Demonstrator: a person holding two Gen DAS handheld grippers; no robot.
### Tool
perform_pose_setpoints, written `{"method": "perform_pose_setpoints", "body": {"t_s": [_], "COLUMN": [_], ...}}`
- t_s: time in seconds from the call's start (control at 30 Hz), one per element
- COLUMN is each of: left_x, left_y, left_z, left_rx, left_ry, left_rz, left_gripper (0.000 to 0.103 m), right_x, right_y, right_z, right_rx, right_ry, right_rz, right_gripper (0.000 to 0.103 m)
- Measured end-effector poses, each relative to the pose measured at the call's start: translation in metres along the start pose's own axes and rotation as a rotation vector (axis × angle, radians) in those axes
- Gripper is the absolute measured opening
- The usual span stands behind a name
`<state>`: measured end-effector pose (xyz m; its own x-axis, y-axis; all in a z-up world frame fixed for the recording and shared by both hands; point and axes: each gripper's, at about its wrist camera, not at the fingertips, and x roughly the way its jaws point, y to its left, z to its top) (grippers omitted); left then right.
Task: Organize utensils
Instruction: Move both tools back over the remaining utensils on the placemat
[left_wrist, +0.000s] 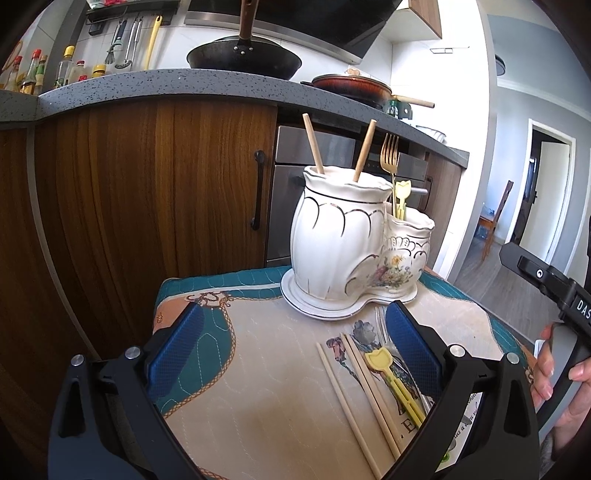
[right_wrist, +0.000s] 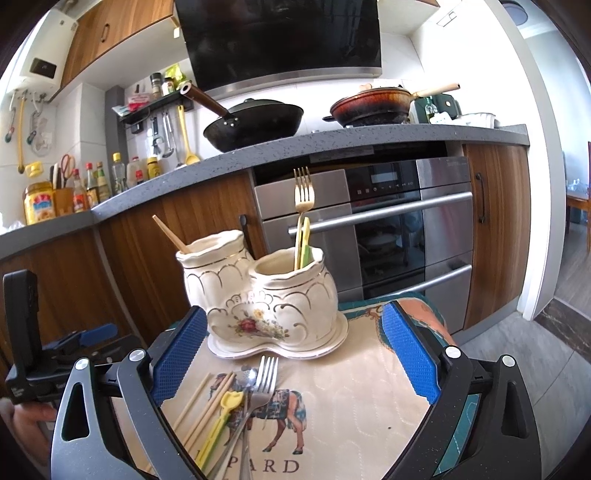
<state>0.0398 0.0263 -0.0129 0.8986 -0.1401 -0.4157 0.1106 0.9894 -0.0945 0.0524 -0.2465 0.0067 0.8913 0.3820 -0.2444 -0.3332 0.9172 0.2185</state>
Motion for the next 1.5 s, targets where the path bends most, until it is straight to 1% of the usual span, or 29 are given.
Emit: {"method": "perform_pose_setpoints", "body": {"t_s": [0.13,0.23,0.33,0.4,0.5,0.57,0.63,0.77,0.87,0.9,1.0,1.1,1.17,1.33,1.37,1.43,1.5], "left_x": [0.002,0.003,0.004,0.004,0.008,0.008,0.01,0.012,0.015,0.017,0.02,0.022,0.022,0.022,0.022,0.024,0.025], "left_y": [-0.001,-0.001,-0.004,-0.005,-0.012,-0.019,-0.024,-0.032,-0.037,-0.038,-0.04,-0.043,-0.045,-0.049,-0.05,-0.05,-0.051], "left_z": [-0.001,-0.002,-0.003,-0.006,-0.013,-0.018,-0.023,-0.032,-0.037,-0.039,-0.045,-0.047,-0.047,-0.047,-0.048,-0.049,-0.052], "left_rx": [-0.001,-0.013,0.001,0.002,0.039,0.075,0.102,0.131,0.155,0.163,0.168,0.177,0.188,0.216,0.221,0.224,0.233], "left_ry": [0.029,0.071,0.123,0.153,0.218,0.244,0.271,0.34,0.381,0.397,0.432,0.451,0.458,0.467,0.472,0.485,0.499], "left_rz": [0.008,0.018,0.042,0.037,0.044,0.06,0.064,0.047,0.037,0.036,0.021,0.01,0.005,-0.002,-0.002,-0.005,-0.01], "left_gripper": [0.097,0.097,0.097,0.097,0.097,0.097,0.097,0.096,0.087,0.082,0.07,0.063,0.061,0.059,0.055,0.053,0.045], "right_x": [0.0,0.003,0.006,0.009,0.012,0.014,0.014,0.014,0.016,0.016,0.017,0.018,0.019,0.022,0.022,0.022,0.023], "right_y": [-0.001,-0.004,-0.01,-0.014,-0.022,-0.025,-0.026,-0.025,-0.023,-0.022,-0.019,-0.018,-0.016,-0.014,-0.014,-0.014,-0.014], "right_z": [0.0,0.002,0.003,0.003,0.003,0.003,0.003,0.002,0.001,0.0,-0.001,-0.003,-0.003,-0.005,-0.005,-0.005,-0.005], "right_rx": [0.001,0.009,0.027,0.049,0.095,0.116,0.119,0.111,0.103,0.1,0.091,0.076,0.07,0.061,0.059,0.053,0.049], "right_ry": [0.005,0.015,0.037,0.054,0.081,0.093,0.098,0.112,0.123,0.127,0.135,0.143,0.148,0.16,0.162,0.164,0.164], "right_rz": [-0.011,-0.028,-0.045,-0.047,-0.036,-0.034,-0.034,-0.037,-0.04,-0.039,-0.036,-0.036,-0.036,-0.036,-0.035,-0.037,-0.038], "right_gripper": [0.096,0.096,0.096,0.096,0.096,0.096,0.096,0.096,0.096,0.096,0.096,0.096,0.096,0.096,0.096,0.096,0.096]}}
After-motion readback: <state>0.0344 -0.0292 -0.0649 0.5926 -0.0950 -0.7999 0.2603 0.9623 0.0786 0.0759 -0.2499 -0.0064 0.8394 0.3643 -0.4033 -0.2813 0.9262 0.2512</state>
